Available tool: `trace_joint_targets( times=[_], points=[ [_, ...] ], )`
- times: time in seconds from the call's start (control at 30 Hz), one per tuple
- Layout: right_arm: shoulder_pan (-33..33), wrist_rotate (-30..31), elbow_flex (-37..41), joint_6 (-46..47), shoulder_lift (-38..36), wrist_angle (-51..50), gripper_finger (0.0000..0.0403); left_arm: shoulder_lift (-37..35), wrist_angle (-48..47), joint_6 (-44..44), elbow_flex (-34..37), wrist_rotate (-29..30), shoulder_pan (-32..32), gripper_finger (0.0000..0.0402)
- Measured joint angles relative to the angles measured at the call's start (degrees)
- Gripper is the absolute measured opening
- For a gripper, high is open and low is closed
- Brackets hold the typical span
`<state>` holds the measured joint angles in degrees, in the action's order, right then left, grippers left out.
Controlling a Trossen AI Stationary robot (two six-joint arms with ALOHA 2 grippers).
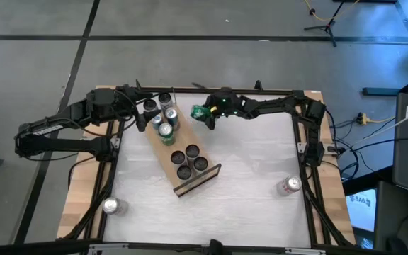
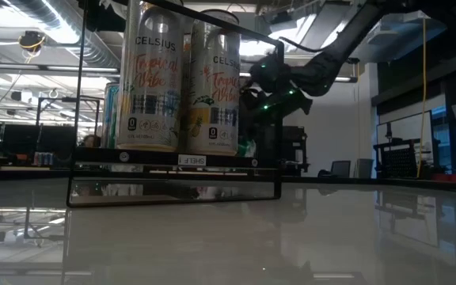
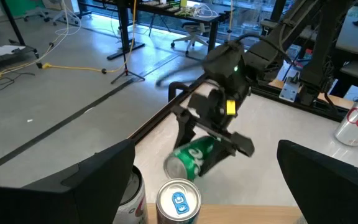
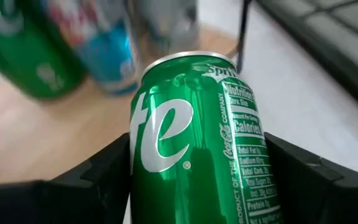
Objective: Place canned beverage on shelf
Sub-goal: Put the green soda can on the shelf aligned with the other green soda can
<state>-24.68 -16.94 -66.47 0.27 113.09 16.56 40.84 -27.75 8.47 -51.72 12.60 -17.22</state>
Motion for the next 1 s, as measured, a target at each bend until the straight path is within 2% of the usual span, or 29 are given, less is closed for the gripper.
trace_joint_targets(
  times=[0.13, 0.23, 0.37, 0.47, 0.57, 0.73, 1.0],
  points=[
    [-1.6, -0.3, 5.2, 2.9, -2.0, 9.0, 0.0292, 0.0, 0.0, 0.0, 0.0, 0.0, 0.0, 0.0383],
    [-2.5, -0.1, 11.5, 5.5, -3.6, 19.4, 0.0292, 0.0, 0.0, 0.0, 0.0, 0.0, 0.0, 0.0383],
    [-2.8, 3.1, 22.9, 9.6, -4.2, 44.4, 0.0292, 0.0, 0.0, 0.0, 0.0, 0.0, 0.0, 0.0383],
    [-1.6, 8.6, 31.2, 9.1, -3.6, 62.4, 0.0293, 0.0, 0.0, 0.0, 0.0, 0.0, 0.0, 0.0383],
    [0.3, 13.1, 37.5, 7.0, -2.5, 72.8, 0.03, 0.0, 0.0, 0.0, 0.0, 0.0, 0.0, 0.0383],
    [3.3, 17.3, 41.5, 6.8, -1.3, 73.4, 0.0301, 0.0, 0.0, 0.0, 0.0, 0.0, 0.0, 0.0383],
    [6.7, 17.8, 40.0, 3.9, 0.2, 73.6, 0.0301, 0.0, 0.0, 0.0, 0.0, 0.0, 0.0, 0.0383]
  ],
)
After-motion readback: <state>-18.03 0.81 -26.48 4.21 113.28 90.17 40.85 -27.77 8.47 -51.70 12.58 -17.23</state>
